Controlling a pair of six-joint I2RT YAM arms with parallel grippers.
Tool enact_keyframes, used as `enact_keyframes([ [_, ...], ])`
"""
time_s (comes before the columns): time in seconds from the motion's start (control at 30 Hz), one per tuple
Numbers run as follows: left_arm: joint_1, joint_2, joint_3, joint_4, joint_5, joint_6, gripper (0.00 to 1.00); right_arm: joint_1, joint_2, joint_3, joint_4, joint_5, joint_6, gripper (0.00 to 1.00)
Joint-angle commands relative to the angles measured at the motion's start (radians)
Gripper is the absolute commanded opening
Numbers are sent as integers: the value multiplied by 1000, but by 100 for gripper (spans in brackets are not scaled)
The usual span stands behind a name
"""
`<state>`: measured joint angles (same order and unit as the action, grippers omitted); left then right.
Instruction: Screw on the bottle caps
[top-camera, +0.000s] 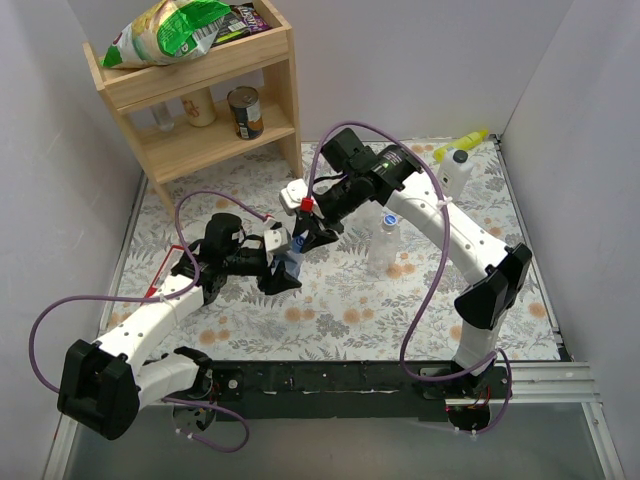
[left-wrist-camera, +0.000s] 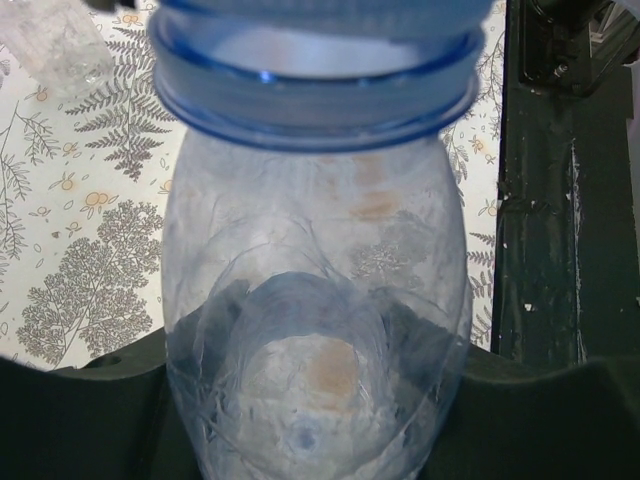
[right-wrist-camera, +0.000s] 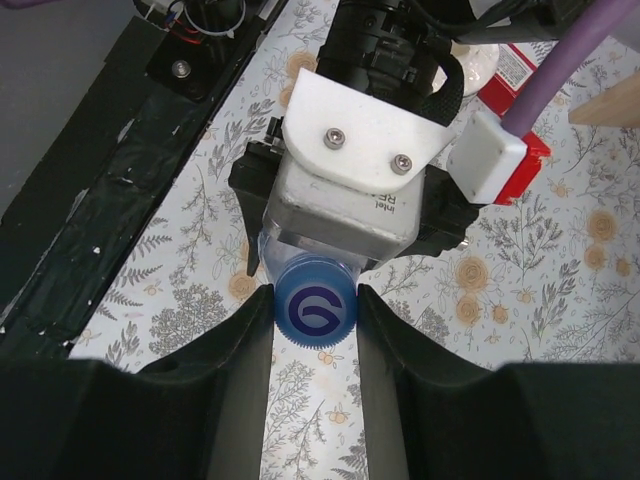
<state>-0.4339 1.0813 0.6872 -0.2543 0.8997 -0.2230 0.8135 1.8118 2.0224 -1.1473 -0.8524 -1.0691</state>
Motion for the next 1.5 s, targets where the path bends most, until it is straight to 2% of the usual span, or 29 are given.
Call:
enact_keyframes([
  [0.0, -8, -23, 35, 64, -44, 25, 0, 0, 17, 32, 3, -22, 52, 32],
  [0.03, -9, -35, 14, 94, -114, 24, 0, 0, 18, 19, 52, -14, 172, 28],
  [0.1, -17, -86, -17, 217, -207, 17, 0, -4, 26, -25, 112, 22, 311, 22],
  [0.13, -23, -102, -41, 248, -319, 4, 0, -4, 26, -43, 182, 47, 451, 20],
  [0.2, -37, -127, -58, 379, -448, -27, 0, -5, 20, -114, 251, 143, 626, 18],
  [0.23, -39, -129, -57, 394, -526, -38, 0, -14, 3, -143, 320, 170, 787, 18],
  [0.3, -49, -118, -52, 409, -583, -55, 0, -19, -26, -262, 395, 246, 933, 17],
  [0.4, -55, -101, -51, 399, -639, -90, 0, -17, -49, -323, 452, 242, 1086, 20],
  [0.47, -57, -87, -40, 369, -647, -101, 0, -14, -34, -301, 451, 249, 1086, 22],
  [0.53, -57, -69, -35, 317, -659, -133, 0, -26, -25, -243, 433, 227, 1072, 39],
  [0.57, -55, -64, -40, 299, -682, -150, 0, -37, -23, -220, 404, 192, 999, 47],
  [0.6, -54, -58, -46, 262, -689, -182, 0, -59, -25, -196, 373, 159, 954, 74],
  [0.67, -48, -63, -64, 208, -642, -170, 0, -76, -52, -152, 322, 164, 856, 82],
  [0.7, -40, -73, -90, 169, -543, -142, 0, -106, -72, -165, 313, 165, 771, 86],
  [0.77, -35, -130, -116, 158, -449, -134, 0, -148, -155, -262, 342, 133, 695, 89],
  [0.8, -31, -150, -132, 145, -329, -121, 0, -189, -181, -298, 383, 119, 642, 91],
  [0.87, -31, -185, -140, 133, -233, -95, 0, -217, -227, -339, 409, 32, 579, 91],
  [0.93, -32, -181, -123, 130, -130, -102, 0, -223, -247, -341, 417, -92, 455, 89],
  [1.03, -32, -115, -50, 78, -23, -104, 0, -192, -258, -356, 486, -189, 382, 88],
  [1.13, -32, -55, 6, 38, 44, -99, 0, -145, -237, -343, 505, -217, 348, 88],
  [1.27, -34, -35, 32, 32, 36, -90, 0, -123, -194, -304, 473, -289, 334, 86],
  [1.47, -34, -41, 48, 17, 36, -75, 0, -109, -177, -313, 432, -320, 333, 80],
])
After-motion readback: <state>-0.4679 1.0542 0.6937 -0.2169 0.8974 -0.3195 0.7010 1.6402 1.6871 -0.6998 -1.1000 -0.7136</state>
